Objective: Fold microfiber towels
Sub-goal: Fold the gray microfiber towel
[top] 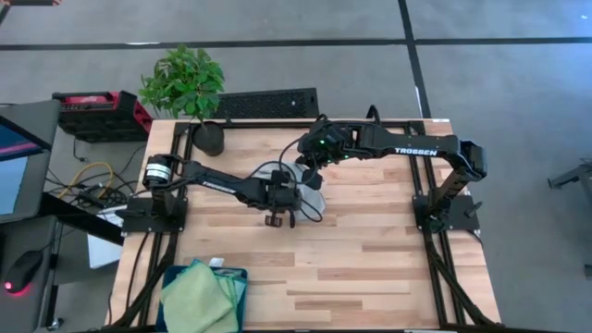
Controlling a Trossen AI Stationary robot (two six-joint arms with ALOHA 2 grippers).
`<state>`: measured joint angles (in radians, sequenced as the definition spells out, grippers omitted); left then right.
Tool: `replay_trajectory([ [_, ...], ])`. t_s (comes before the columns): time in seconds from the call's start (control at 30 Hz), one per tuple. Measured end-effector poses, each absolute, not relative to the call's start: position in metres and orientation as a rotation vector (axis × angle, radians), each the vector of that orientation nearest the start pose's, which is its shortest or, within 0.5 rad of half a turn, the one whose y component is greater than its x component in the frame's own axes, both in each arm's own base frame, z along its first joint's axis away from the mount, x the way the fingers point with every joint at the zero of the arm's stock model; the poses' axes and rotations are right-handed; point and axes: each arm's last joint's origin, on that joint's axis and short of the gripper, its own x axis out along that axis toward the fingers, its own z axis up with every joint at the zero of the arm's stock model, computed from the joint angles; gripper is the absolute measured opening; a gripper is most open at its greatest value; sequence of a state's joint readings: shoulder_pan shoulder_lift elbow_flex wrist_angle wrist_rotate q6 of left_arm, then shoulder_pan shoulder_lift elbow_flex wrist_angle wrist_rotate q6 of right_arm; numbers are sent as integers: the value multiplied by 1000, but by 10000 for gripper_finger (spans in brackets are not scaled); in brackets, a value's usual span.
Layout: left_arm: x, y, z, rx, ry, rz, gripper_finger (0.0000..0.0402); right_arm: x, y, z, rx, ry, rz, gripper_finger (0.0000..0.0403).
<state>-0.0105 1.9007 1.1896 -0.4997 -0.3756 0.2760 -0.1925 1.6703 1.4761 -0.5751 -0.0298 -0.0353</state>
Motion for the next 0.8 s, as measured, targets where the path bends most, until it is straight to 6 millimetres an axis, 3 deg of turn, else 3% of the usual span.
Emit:
replay_trajectory([
  [0.17, 364, 9, 150, 463, 1236, 163, 82, 361, -69, 311, 30, 769, -132, 2],
  [0.37, 364, 15, 150, 439, 1239, 169, 8, 361, -69, 311, 28, 769, -132, 2],
  [0.57, 358, 19, 152, 365, 1314, 179, 2, 360, -73, 310, 30, 775, -140, 2],
  [0.8, 360, 12, 182, 198, 1389, 66, 1, 342, -92, 305, 50, 909, -179, 2],
])
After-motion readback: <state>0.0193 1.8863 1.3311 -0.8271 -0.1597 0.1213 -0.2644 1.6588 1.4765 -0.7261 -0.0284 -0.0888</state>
